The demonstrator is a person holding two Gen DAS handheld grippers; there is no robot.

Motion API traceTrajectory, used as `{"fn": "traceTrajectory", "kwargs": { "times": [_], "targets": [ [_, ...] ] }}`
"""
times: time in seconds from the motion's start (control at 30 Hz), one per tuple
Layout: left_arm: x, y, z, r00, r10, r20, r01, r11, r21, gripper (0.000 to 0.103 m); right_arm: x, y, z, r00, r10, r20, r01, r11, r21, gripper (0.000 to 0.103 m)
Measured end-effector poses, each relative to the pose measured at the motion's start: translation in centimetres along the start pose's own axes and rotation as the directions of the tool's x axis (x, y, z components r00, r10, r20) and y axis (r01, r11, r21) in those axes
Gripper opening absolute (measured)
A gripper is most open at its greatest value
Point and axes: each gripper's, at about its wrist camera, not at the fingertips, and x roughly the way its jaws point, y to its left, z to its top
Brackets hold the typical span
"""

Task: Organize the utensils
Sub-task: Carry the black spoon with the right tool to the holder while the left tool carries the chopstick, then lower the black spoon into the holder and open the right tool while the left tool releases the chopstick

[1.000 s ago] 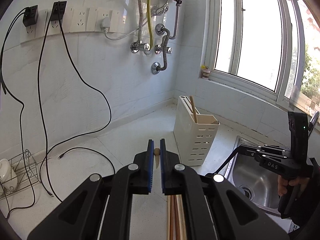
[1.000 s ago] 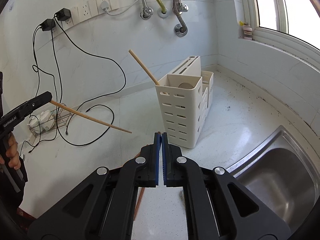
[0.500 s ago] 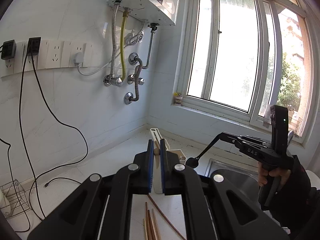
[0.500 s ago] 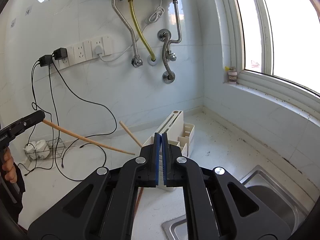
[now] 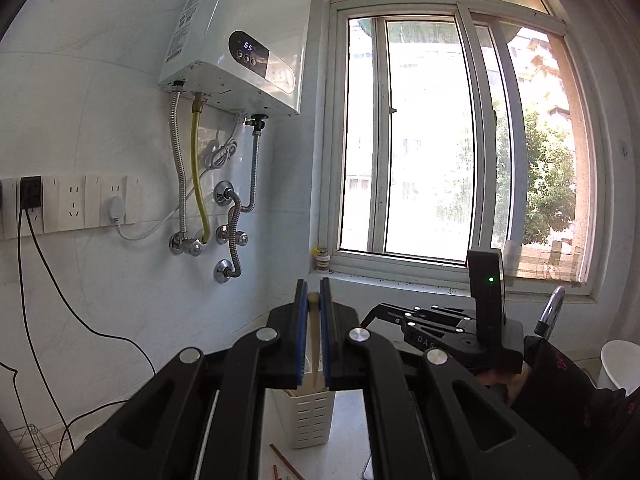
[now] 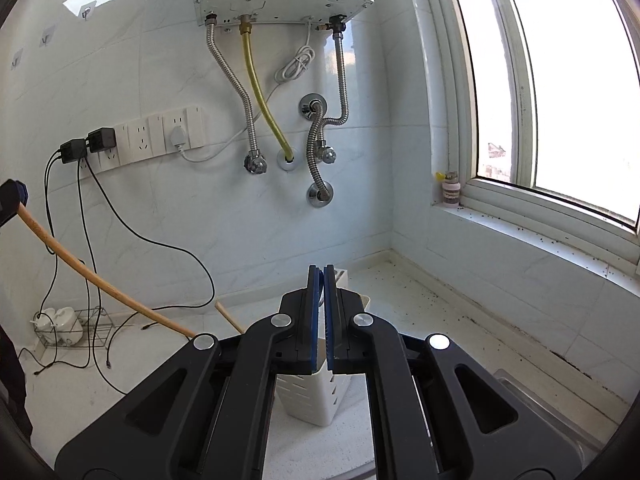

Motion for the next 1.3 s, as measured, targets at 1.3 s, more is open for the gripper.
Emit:
{"fn": "traceTrajectory", "kwargs": {
  "times": [1.3],
  "targets": [
    [14.5,3.1,-8.7,0.963,-0.013,-0.269,-0.004,0.998,-0.060,0.006,10.4,-0.1,-6.2,0.958,-0.015,-0.285,0.019,1.000,0.012,0.003]
  ]
}}
